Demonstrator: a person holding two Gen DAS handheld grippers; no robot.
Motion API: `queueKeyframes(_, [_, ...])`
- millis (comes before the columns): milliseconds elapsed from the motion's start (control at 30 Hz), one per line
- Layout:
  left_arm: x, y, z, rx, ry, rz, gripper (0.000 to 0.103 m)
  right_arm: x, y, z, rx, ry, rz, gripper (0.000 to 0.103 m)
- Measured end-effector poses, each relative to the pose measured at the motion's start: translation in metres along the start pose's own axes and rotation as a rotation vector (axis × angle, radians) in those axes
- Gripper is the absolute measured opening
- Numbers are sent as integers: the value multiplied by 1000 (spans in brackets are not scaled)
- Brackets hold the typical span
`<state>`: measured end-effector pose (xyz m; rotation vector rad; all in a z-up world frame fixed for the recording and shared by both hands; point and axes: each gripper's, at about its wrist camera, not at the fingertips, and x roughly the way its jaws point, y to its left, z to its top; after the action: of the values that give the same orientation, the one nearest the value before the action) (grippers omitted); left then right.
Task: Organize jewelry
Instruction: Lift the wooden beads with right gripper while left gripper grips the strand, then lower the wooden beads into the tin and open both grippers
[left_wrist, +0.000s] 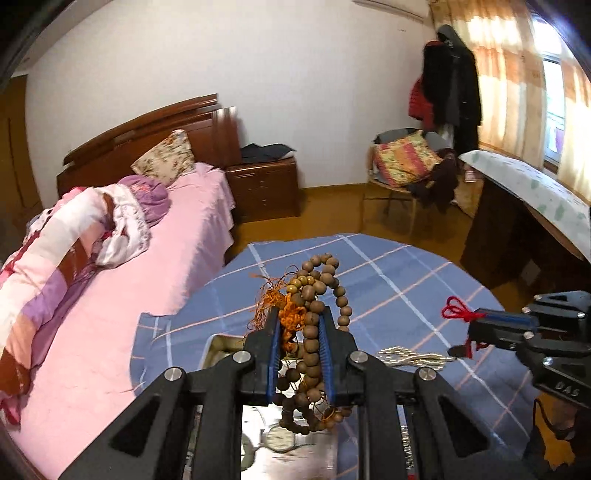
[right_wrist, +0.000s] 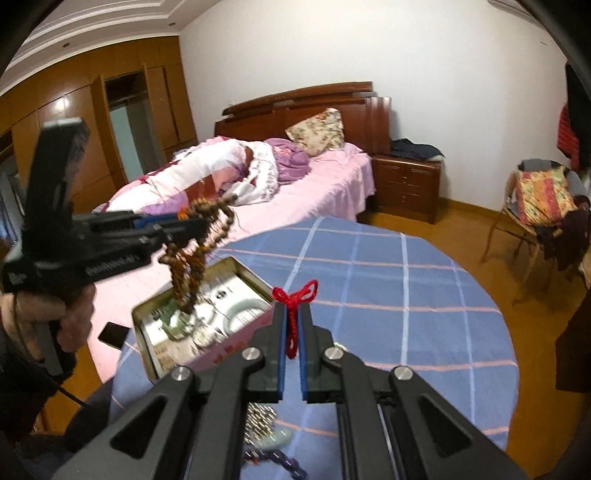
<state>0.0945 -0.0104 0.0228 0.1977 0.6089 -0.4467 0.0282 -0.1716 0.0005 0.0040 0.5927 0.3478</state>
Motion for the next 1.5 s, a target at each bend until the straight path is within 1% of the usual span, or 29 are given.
queueKeyframes(133, [8, 15, -7, -23, 16, 39, 19, 15, 16, 14, -25, -1, 33, 8])
queueKeyframes(267, [20, 34, -17, -67, 44, 68, 19, 37, 34, 25, -45, 7, 68, 8])
queueKeyframes(400, [35, 54, -25, -111, 67, 77, 19, 62, 47, 29, -64, 30, 88, 8])
queueKeyframes(533, [47, 61, -29, -122, 89, 81, 19, 85, 54, 29, -74, 63, 96, 8])
queueKeyframes(767, [69, 64, -38, -129, 136, 86, 19, 118, 60, 14, -80, 134, 86, 8])
queueKeyframes(900, [77, 64, -42, -129, 155, 87, 19, 129, 58, 5, -77, 168, 77, 8])
queueKeyframes(1100, [86, 63, -48, -121, 178, 85, 19, 137, 53, 0, -62, 205, 65, 8])
queueKeyframes(1500, [95, 60, -48, -105, 206, 87, 19, 142, 50, -6, -46, 230, 56, 8])
